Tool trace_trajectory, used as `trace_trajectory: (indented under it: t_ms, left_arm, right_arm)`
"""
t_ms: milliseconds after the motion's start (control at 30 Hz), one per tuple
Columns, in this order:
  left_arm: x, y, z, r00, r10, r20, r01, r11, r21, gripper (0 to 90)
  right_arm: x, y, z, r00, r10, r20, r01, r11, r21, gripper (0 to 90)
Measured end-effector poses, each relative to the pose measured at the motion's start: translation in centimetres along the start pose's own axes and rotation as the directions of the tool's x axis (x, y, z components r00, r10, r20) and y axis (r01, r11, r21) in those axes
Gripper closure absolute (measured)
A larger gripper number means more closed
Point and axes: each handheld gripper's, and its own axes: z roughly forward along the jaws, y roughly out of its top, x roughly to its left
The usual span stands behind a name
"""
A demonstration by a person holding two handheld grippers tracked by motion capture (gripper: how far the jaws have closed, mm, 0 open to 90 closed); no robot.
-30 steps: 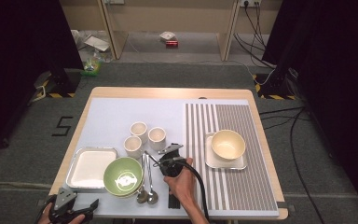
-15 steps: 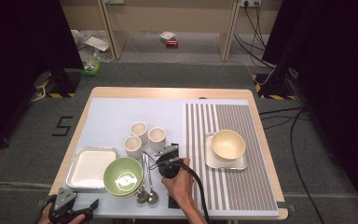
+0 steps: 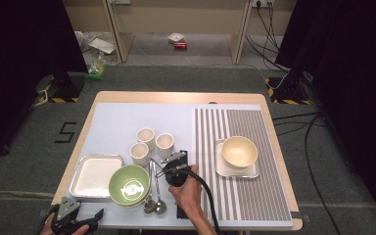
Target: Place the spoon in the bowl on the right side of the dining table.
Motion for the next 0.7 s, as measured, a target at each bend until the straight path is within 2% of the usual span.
trace_trajectory:
  t_ms: [300,367,433,533,700]
  left_arm:
    - [0.0,0.0,0.0,1.0,0.0,-0.001,0.0,1.0,0.0,12.7]
    - [0.0,0.0,0.0,1.0,0.0,-0.001,0.0,1.0,0.0,12.7]
    - [-0.1,-0.1,0.2,0.9999,-0.005,-0.011,0.005,0.9998,-0.021,12.7]
    - [-0.1,-0.1,0.1,0.9999,-0.003,-0.011,0.003,0.9998,-0.017,12.7]
    - [-0.1,-0.1,0.1,0.9999,-0.003,-0.011,0.003,0.9998,-0.018,12.7]
  right_arm:
    - [0.4,0.2,0.6,1.0,-0.006,0.003,0.006,1.0,0.026,87.5]
    - [0.5,0.2,0.9,0.9996,-0.024,0.013,0.023,0.999,0.034,87.3]
    - [0.7,0.3,1.0,0.9998,-0.011,0.015,0.011,0.999,0.038,87.3]
    - [0.5,0.3,1.1,0.9999,-0.001,0.017,0.001,0.999,0.041,87.8]
    - [0.4,0.4,1.1,0.9997,-0.01,0.021,0.009,0.999,0.036,87.9]
